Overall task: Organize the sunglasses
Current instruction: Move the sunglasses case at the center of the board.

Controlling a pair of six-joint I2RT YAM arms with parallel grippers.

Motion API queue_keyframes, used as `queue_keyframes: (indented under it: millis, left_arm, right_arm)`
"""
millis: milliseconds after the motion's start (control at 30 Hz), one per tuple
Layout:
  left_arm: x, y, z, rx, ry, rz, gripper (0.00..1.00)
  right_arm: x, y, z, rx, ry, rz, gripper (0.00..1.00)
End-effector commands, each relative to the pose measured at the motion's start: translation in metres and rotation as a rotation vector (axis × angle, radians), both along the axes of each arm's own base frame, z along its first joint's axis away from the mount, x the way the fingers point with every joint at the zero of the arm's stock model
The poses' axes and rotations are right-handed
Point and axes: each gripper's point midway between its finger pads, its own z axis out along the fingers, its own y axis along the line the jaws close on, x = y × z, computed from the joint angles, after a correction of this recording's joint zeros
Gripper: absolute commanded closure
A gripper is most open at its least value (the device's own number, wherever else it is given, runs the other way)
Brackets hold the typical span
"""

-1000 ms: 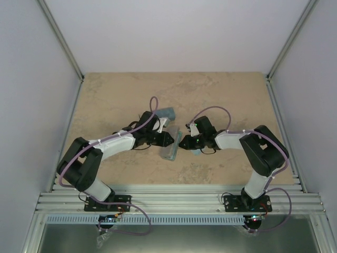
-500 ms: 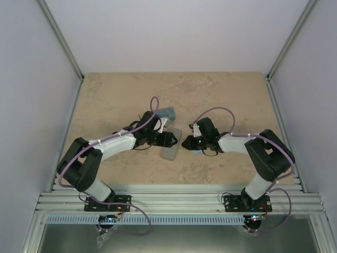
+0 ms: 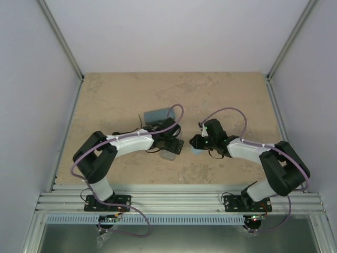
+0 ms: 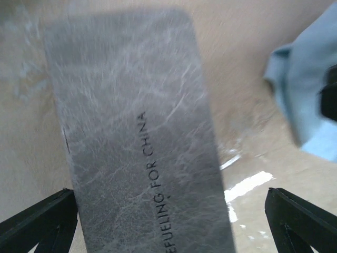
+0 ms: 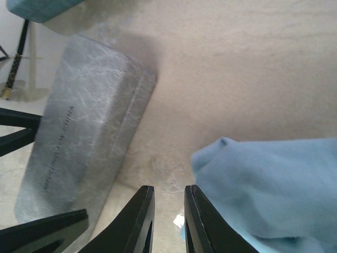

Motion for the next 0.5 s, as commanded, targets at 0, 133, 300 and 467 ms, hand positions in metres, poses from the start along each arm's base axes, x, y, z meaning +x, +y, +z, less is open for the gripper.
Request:
queue_keyframes:
  millis: [0,133,300,467]
  left_arm:
    - [0.0,0.015,-0.017,0.139,0.0,0.012,0.01]
    - [-0.005,0.006,-0.021,0.111,0.026,-0.035,0.01]
    - [-0.009,0.001,-0.028,0.121,0.045,-0.108,0.08]
    - [-0.006,0.004,-0.033,0.191,0.032,-0.166,0.27]
  right_arm:
    - [-0.002,-0.012,-0.006,-0.025,0.003,-0.038,0.82]
    - [-0.004,-0.015,-0.007,-0.026,0.003,-0.042,0.82]
    - [-0.004,-0.017,-0.005,-0.025,-0.001,-0.047,0.82]
    - [-0.004,-0.019,-0.003,-0.023,-0.009,-0.052,0.82]
